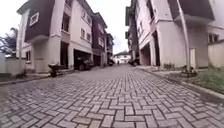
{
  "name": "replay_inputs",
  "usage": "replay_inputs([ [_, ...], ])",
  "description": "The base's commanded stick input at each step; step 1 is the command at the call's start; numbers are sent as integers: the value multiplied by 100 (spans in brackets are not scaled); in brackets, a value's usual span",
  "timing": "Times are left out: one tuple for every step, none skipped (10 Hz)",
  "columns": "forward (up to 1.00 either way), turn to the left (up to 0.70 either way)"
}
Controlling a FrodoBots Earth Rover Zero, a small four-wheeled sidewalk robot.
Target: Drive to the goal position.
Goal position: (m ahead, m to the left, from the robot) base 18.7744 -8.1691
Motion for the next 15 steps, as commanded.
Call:
replay_inputs([
  [70, -35],
  [70, -35],
  [70, 0],
  [70, 0],
  [70, 0],
  [70, 0],
  [70, 0],
  [70, 0],
  [70, 0],
  [70, 0],
  [70, 0],
  [70, 0],
  [70, 0],
  [70, 0],
  [70, 0],
])
